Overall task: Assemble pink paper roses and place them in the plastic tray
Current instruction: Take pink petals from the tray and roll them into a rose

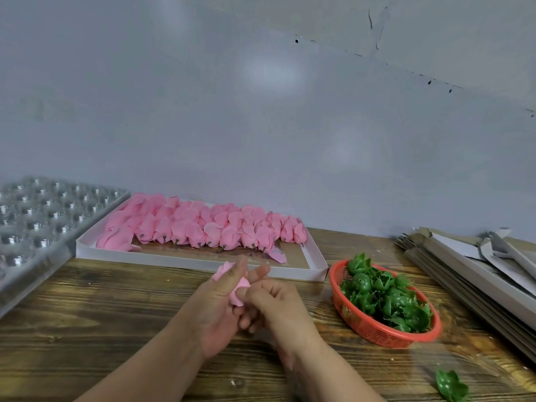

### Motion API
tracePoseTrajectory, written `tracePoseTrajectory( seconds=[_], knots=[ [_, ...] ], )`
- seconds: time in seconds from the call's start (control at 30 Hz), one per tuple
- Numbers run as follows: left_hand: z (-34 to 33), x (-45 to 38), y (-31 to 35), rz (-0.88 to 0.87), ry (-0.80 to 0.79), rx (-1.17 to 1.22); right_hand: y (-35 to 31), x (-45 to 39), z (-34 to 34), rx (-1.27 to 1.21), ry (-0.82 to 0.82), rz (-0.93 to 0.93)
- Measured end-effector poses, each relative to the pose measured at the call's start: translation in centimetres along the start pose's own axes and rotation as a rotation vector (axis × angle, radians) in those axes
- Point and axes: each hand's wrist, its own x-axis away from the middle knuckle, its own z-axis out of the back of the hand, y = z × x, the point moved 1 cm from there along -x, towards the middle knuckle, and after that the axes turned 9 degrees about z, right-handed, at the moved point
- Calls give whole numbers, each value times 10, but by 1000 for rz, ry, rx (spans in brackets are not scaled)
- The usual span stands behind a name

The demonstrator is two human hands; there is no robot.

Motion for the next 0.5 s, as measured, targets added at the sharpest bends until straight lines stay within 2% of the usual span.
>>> tracePoseTrajectory(
  seconds=[0.1,0.17,0.2,0.27,0.4,0.5],
  knots=[
    [-3,-2,-2,-12,16,161,1,1,-1,335,52,183],
    [-6,-2,-4,-6,31,142,2,2,-2,567,74,291],
    [-6,-2,-5,-10,39,130,2,3,-2,594,78,310],
    [-7,0,-4,-19,51,120,3,4,-3,519,74,298],
    [-4,3,-2,2,7,128,1,2,-2,142,44,124],
    [-3,4,-2,21,-27,-30,-4,1,0,-58,-78,-4]
  ],
)
